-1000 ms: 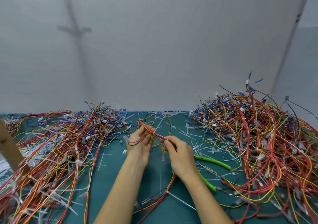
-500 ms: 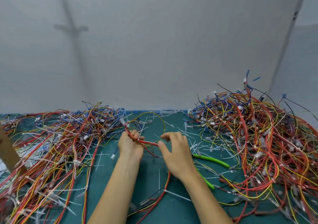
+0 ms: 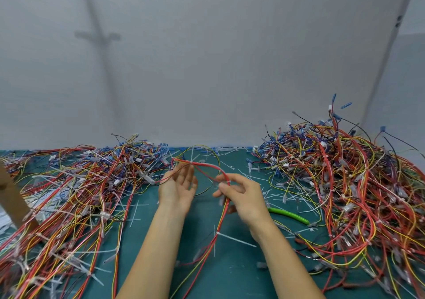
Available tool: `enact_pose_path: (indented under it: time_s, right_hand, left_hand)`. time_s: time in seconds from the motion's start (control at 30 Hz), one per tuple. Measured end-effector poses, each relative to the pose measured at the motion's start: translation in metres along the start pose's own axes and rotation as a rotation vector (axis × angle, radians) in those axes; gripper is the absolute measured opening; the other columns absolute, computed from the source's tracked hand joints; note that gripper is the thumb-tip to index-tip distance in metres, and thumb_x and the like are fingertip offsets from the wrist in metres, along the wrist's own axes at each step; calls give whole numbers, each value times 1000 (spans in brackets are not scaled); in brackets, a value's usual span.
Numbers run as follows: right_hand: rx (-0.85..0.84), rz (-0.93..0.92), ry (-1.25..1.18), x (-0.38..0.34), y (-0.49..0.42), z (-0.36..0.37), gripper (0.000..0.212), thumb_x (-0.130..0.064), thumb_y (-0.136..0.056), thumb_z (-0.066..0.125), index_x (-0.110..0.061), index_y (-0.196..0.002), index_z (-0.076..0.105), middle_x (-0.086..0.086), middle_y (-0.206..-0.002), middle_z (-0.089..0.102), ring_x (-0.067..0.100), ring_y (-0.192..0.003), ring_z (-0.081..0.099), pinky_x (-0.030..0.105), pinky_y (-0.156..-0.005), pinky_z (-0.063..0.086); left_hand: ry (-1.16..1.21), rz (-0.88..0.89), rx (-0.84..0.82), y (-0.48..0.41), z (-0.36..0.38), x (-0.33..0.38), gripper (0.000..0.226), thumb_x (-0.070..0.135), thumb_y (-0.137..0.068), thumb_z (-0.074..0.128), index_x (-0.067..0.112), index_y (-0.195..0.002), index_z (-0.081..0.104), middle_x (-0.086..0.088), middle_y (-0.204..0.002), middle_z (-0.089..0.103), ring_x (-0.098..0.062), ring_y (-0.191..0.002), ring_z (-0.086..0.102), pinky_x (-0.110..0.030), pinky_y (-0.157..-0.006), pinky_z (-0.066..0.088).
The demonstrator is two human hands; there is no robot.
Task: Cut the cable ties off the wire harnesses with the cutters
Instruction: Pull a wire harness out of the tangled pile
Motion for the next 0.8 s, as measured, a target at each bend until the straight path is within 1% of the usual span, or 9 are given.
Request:
enact_pose_path:
  time_s: [0.07, 0.17, 0.23, 0.3, 0.37, 0.47, 0.6, 0.7, 0.8]
  right_hand:
    - [84, -25, -96, -3, 0, -5, 16, -9, -94, 60, -15, -107, 68, 2, -71, 74, 6, -53, 58, 17, -44, 44]
    - [204, -47, -228, -4, -1, -14, 22, -9, -94, 62, -18, -113, 66, 2, -74, 75, 4, -54, 58, 17, -42, 44]
    - [265, -65, -266, -5, -2, -20, 24, -11, -93, 63, -20, -116, 65, 2, -77, 76, 4, -56, 59, 17, -43, 44]
    - [294, -82, -294, -6, -2, -23, 25, -15, -93, 64, -22, -116, 67, 2, -81, 76, 4, -60, 61, 17, -44, 44]
    - [295, -100, -313, -7, -2, -24, 24, -16, -93, 64, -21, -116, 68, 3, -83, 77, 4, -65, 63, 18, -46, 46]
    - [286, -104, -330, -7, -1, -23, 24, -15, -98, 56, -24, -117, 67, 2, -91, 77, 6, -76, 68, 21, -51, 51]
    - [250, -101, -484, -8, -3, -24, 28, -5, -100, 48, -20, -120, 62, 12, -99, 75, 14, -86, 68, 23, -65, 56]
    - [237, -93, -485, -8, -3, -22, 26, 1, -98, 49, -11, -116, 63, 16, -104, 72, 17, -88, 68, 24, -76, 57]
    - [246, -48, -409, -3, -3, -23, 20, -2, -97, 52, -10, -109, 66, 11, -102, 72, 18, -89, 67, 29, -75, 56]
  left_hand:
    - [-202, -55, -98, 2, 4, -8, 31, 2, -94, 34, 12, -93, 64, 2, -84, 72, -13, -83, 63, -28, -74, 46]
    - [-641, -93, -241, 11, 14, -17, 29, 4, -90, 41, 15, -97, 67, 1, -90, 74, -14, -82, 69, -32, -73, 51]
    - [-911, -97, -357, 19, 21, -23, 19, 11, -90, 51, 18, -92, 69, -2, -94, 74, -15, -82, 71, -33, -75, 53]
    - [-1147, -128, -516, 29, 26, -33, 8, 25, -88, 63, 20, -89, 69, -2, -97, 74, -16, -85, 70, -31, -77, 55]
    - [-1295, -155, -630, 36, 27, -42, 22, 38, -82, 72, 19, -90, 70, -2, -97, 74, -17, -84, 68, -30, -80, 55]
    - [-1227, -76, -667, 39, 32, -39, 25, 34, -84, 74, 10, -93, 73, -4, -93, 73, -13, -71, 64, -28, -75, 55]
    - [-1111, -26, -679, 39, 35, -28, 17, 32, -83, 75, 18, -92, 74, -8, -94, 74, -13, -69, 65, -25, -68, 54]
    - [-1065, 58, -608, 35, 37, -25, 6, 15, -85, 74, 16, -91, 72, -8, -84, 73, -14, -66, 65, -23, -61, 53]
    - [-961, 155, -505, 32, 41, -20, 7, 9, -88, 69, 11, -94, 71, -6, -82, 73, -12, -63, 66, -22, -61, 55]
Point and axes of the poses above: each hand's wrist, its own y-axis away from the middle knuckle, its own z-axis out of the palm, x = y × z, the point moved 7 cm from there along -y, towards the middle knuckle
